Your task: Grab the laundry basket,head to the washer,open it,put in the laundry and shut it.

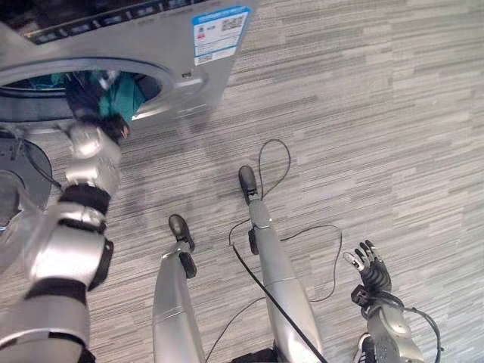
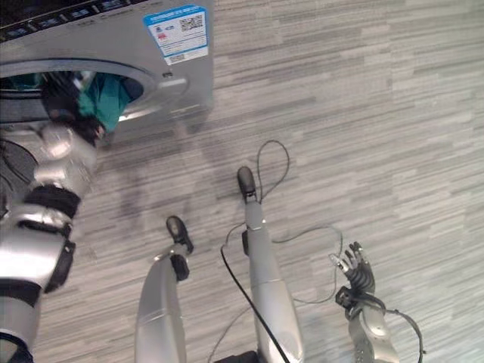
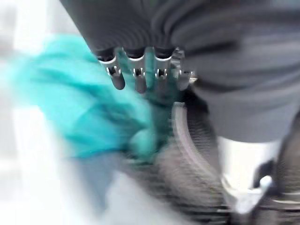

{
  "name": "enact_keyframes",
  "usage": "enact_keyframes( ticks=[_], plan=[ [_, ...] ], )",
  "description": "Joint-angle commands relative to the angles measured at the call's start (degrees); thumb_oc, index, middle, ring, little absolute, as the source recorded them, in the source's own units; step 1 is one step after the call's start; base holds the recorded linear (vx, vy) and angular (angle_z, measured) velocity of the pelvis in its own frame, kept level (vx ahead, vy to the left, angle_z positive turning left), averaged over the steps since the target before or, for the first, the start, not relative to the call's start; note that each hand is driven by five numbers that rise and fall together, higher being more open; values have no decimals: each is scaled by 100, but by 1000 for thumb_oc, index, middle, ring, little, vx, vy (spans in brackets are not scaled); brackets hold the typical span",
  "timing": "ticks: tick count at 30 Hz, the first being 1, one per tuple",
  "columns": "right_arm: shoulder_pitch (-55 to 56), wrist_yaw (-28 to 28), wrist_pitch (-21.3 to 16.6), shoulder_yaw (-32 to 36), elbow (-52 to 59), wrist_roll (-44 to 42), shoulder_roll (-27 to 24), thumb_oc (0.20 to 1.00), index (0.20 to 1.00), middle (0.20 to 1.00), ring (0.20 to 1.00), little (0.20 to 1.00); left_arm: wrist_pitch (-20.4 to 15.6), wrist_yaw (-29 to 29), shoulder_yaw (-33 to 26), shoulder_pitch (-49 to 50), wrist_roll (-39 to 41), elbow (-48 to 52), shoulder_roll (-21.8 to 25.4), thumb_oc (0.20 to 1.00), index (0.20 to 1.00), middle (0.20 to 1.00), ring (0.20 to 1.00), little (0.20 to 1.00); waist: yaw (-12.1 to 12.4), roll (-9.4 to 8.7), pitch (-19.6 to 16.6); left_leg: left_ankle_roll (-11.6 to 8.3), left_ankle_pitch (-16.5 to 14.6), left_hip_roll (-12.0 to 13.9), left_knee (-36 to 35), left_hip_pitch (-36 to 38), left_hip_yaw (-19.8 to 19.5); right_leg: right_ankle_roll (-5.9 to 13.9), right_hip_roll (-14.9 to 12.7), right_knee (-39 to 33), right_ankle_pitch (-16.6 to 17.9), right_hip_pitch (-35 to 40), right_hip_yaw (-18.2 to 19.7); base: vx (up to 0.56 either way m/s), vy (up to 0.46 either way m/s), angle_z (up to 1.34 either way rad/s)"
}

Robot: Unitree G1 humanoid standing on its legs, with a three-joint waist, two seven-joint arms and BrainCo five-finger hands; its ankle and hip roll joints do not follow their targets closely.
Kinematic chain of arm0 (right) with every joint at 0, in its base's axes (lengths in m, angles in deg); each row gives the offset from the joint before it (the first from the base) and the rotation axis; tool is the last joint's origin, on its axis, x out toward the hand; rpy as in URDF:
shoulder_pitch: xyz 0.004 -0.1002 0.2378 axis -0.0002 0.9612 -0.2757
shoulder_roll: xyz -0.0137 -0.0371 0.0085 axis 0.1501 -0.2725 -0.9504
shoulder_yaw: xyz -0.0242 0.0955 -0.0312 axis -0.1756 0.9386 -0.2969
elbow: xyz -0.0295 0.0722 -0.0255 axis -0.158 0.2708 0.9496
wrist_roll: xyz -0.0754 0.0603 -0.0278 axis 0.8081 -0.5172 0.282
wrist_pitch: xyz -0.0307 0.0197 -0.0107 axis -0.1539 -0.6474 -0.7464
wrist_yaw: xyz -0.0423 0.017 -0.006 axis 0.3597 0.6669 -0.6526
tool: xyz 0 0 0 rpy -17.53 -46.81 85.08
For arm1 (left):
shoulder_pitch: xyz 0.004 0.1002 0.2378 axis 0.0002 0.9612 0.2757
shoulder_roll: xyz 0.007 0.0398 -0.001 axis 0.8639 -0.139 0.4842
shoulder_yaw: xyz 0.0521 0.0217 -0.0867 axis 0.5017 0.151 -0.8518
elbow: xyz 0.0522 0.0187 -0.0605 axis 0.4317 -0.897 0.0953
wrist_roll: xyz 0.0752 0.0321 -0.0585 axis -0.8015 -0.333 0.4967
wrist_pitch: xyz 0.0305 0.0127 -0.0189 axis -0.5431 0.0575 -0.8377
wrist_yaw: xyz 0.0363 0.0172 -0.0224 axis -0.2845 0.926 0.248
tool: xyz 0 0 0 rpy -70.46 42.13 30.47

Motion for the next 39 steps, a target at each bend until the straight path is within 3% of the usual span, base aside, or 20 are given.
enact_keyframes(
  ticks=[1,7,9,14,16,26,30,35,39],
  plan=[
    [188,243,-145,187,142,147,-333,1000,1000,1000,1000,1000,-425,3,-773,757,291,711,-95,1000,1000,1000,1000,1000,68,76,184,158,-353,-189,-24,521,34,188,80,-212,-290,494,-223,0,0,0],
    [3,372,-129,163,224,280,-421,1000,1000,1000,1000,1000,-545,8,-1077,1666,682,1267,-811,1000,1000,1000,1000,1000,123,24,228,156,-230,-205,-293,717,108,158,74,-475,-215,692,-292,9,-1,8],
    [2,373,-128,162,224,280,-424,1000,1000,1000,1000,1000,-545,1,-1080,1666,688,1263,-810,1000,1000,1000,1000,1000,124,26,227,155,-234,-201,-287,714,110,158,78,-473,-215,688,-290,6,-2,-4],
    [-218,393,0,89,28,140,-511,1000,1000,1000,1000,1000,-128,-585,-1668,1128,2269,37,-1213,1000,1000,1000,1000,1000,14,-95,147,147,-317,-82,-249,612,125,174,158,-364,-282,538,-289,35,25,-6],
    [-315,384,71,43,-132,117,-522,1000,1000,1000,1000,1000,-79,-742,-1831,962,2531,-166,-1247,1000,1000,1000,1000,1000,-39,-149,92,143,-338,-64,-260,594,140,198,173,-413,-259,523,-291,41,44,-3],
    [-352,203,77,-80,-70,-98,-627,1000,1000,1000,1000,1000,-223,-765,-2186,133,2933,-711,-830,1000,1000,1000,1000,1000,-417,-529,-239,102,-483,96,-108,352,242,288,238,-944,108,464,-215,37,32,-13],
    [-254,180,66,-65,-56,-111,-655,1000,1000,1000,1000,1000,-300,-667,-2186,15,2872,-785,-687,1000,1000,1000,1000,1000,-476,-602,-360,95,-563,157,90,222,259,287,271,-1055,188,449,-171,20,9,-13],
    [-216,73,49,-141,-43,-212,-694,1000,1000,1000,1000,1000,-475,-386,-2233,-304,2760,-955,-127,1000,1000,1000,1000,1000,-549,-781,-497,86,-688,311,392,17,234,278,382,-1188,231,419,-169,13,-10,-15],
    [-28,50,54,-132,36,-181,-690,1000,1000,1000,1000,1000,-485,-255,-2166,-400,2653,-966,-53,1000,1000,1000,1000,1000,-534,-816,-476,98,-737,322,530,-68,166,283,381,-1225,255,452,-228,1,0,-2]
  ],
)
